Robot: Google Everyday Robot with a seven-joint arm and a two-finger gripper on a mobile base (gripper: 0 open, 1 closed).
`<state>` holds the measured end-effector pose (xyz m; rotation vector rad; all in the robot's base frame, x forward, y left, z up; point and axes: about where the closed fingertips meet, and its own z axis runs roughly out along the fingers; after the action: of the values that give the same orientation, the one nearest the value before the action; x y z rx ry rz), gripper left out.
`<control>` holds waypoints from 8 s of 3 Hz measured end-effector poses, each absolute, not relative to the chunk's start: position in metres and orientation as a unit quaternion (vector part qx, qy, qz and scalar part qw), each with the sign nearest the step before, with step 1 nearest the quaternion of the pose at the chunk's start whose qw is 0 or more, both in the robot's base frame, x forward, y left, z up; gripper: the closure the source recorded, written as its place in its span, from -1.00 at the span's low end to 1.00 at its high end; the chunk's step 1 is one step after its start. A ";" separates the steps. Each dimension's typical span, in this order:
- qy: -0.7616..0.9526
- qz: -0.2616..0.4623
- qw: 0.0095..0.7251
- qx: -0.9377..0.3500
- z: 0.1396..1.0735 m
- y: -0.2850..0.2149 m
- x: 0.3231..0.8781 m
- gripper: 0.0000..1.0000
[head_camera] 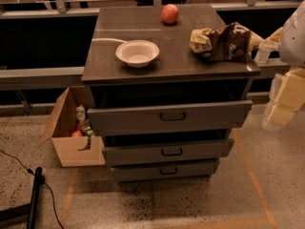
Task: Place brown chip bag into paper bowl
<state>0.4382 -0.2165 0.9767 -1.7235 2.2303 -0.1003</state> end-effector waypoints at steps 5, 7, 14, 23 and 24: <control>0.807 -0.085 0.421 -0.406 0.961 -0.328 0.609 -1.00; 0.801 -0.095 0.429 -0.406 0.965 -0.327 0.613 -1.00; 0.824 -0.028 0.508 -0.248 0.870 -0.360 0.798 -0.17; 0.669 0.074 0.703 -0.229 1.023 -0.230 0.816 1.00; 0.648 0.077 0.720 -0.234 1.043 -0.214 0.825 1.00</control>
Offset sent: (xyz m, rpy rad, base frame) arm 0.0753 -0.0342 -0.0048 0.0972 -0.3149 -0.1694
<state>0.8254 -0.2139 1.0433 -0.5179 1.4327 0.1712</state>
